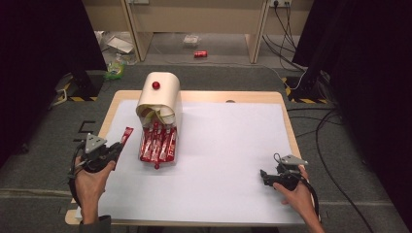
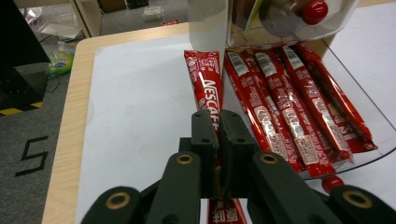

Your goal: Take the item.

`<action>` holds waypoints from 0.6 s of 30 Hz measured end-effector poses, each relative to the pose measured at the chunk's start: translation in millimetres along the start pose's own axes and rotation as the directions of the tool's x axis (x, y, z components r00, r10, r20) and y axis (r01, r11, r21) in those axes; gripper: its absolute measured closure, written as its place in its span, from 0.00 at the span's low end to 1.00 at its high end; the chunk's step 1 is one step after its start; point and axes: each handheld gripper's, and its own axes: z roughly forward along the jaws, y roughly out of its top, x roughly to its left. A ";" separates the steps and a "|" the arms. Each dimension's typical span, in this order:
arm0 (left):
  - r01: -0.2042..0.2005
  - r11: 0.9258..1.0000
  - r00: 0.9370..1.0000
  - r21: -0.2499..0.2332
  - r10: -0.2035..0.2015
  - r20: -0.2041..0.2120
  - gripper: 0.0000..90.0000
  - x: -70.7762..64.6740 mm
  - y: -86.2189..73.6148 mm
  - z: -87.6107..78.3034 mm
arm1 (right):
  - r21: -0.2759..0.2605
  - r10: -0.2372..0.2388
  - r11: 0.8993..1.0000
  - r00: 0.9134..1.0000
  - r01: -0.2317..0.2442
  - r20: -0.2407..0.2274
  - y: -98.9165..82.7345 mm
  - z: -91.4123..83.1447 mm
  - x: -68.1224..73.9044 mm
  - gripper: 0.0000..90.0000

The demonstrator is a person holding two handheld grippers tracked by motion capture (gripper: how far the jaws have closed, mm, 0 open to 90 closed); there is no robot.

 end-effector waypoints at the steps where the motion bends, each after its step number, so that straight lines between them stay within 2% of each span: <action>1: 0.005 1.000 1.000 -0.001 -0.005 -0.004 0.94 2.1 -0.5 -0.1 | 0.000 0.000 1.000 1.000 0.000 0.000 0.0 0.0 0.0 0.15; 5: 0.028 1.000 0.999 -0.014 -0.029 -0.018 0.94 10.8 -4.0 0.7 | 0.000 0.000 1.000 1.000 0.000 0.000 0.0 0.0 0.0 0.16; 9: 0.047 0.999 0.998 -0.006 -0.047 -0.033 0.94 17.5 -9.5 6.6 | -0.001 0.001 1.000 1.000 -0.001 0.000 0.0 0.0 0.1 0.16; 18: 0.057 0.998 0.997 0.017 -0.056 -0.056 0.94 24.1 -19.5 20.4 | 0.000 0.000 1.000 1.000 0.000 0.000 0.0 0.0 0.0 0.16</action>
